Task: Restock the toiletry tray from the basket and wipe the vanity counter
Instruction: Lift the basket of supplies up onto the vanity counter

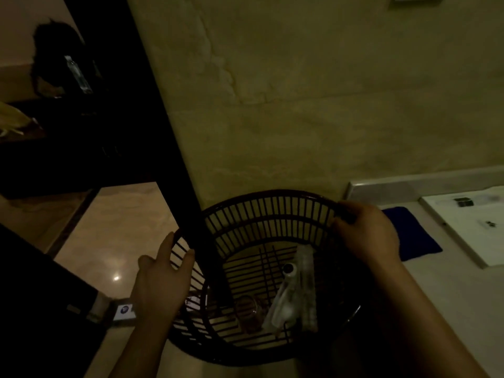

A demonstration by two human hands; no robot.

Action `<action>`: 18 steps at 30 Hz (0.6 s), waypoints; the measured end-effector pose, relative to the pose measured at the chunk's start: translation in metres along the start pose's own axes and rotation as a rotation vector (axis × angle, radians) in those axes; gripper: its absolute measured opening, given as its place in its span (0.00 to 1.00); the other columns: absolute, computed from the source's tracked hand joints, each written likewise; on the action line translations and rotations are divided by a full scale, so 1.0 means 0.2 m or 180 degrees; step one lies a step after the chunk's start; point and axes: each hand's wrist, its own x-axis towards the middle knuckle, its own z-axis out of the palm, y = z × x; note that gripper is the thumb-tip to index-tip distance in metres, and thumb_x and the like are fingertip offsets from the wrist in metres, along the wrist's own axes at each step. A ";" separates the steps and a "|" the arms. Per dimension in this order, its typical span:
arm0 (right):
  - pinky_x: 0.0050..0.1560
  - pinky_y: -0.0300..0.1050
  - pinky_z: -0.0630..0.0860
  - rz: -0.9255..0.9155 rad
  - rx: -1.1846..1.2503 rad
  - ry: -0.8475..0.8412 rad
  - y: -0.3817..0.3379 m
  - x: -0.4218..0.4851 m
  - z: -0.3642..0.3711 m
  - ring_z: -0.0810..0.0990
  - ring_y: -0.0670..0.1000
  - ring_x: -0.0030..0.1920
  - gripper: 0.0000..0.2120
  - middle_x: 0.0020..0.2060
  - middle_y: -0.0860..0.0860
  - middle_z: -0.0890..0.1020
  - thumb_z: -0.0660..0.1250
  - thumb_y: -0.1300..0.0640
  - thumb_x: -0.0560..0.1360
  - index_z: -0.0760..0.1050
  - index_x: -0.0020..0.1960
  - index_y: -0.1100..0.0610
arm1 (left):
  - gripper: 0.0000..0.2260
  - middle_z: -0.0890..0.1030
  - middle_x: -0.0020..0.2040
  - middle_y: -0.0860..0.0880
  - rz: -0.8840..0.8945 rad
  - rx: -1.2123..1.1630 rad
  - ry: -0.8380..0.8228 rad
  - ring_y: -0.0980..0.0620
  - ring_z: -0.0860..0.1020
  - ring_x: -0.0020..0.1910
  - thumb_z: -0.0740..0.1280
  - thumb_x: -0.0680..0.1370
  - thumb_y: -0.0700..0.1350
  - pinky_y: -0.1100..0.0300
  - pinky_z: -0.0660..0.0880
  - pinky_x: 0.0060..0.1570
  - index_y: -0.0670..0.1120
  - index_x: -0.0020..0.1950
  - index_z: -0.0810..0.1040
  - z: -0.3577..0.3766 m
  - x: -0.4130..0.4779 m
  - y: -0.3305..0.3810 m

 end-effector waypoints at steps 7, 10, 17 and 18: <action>0.43 0.49 0.80 -0.0008 -0.0009 0.0405 0.01 0.07 -0.46 0.83 0.53 0.46 0.19 0.51 0.51 0.85 0.68 0.43 0.73 0.79 0.61 0.49 | 0.33 0.72 0.59 0.41 0.0342 0.0018 0.0013 0.37 0.75 0.54 0.51 0.68 0.77 0.50 0.70 0.47 0.70 0.72 0.56 -0.11 0.01 0.32; 0.49 0.52 0.81 0.0102 -0.0049 0.0535 0.04 0.12 -0.63 0.83 0.55 0.50 0.24 0.53 0.51 0.85 0.69 0.40 0.72 0.77 0.64 0.49 | 0.32 0.72 0.64 0.39 0.0625 -0.0095 -0.0044 0.37 0.73 0.60 0.51 0.68 0.76 0.50 0.68 0.47 0.69 0.72 0.58 -0.13 0.02 0.52; 0.48 0.56 0.82 0.0285 0.0039 0.0747 0.29 0.26 -0.95 0.82 0.50 0.43 0.25 0.42 0.44 0.81 0.68 0.38 0.72 0.76 0.65 0.48 | 0.31 0.74 0.65 0.40 0.1062 -0.0347 -0.0250 0.39 0.73 0.61 0.52 0.68 0.73 0.49 0.72 0.55 0.66 0.70 0.65 -0.03 -0.08 0.94; 0.47 0.56 0.82 0.0349 0.0029 0.0720 0.33 0.29 -0.98 0.81 0.49 0.41 0.24 0.38 0.42 0.78 0.68 0.38 0.73 0.75 0.65 0.48 | 0.30 0.74 0.65 0.42 0.1099 -0.0404 -0.0335 0.39 0.74 0.61 0.53 0.69 0.72 0.49 0.72 0.57 0.66 0.70 0.65 0.00 -0.08 0.99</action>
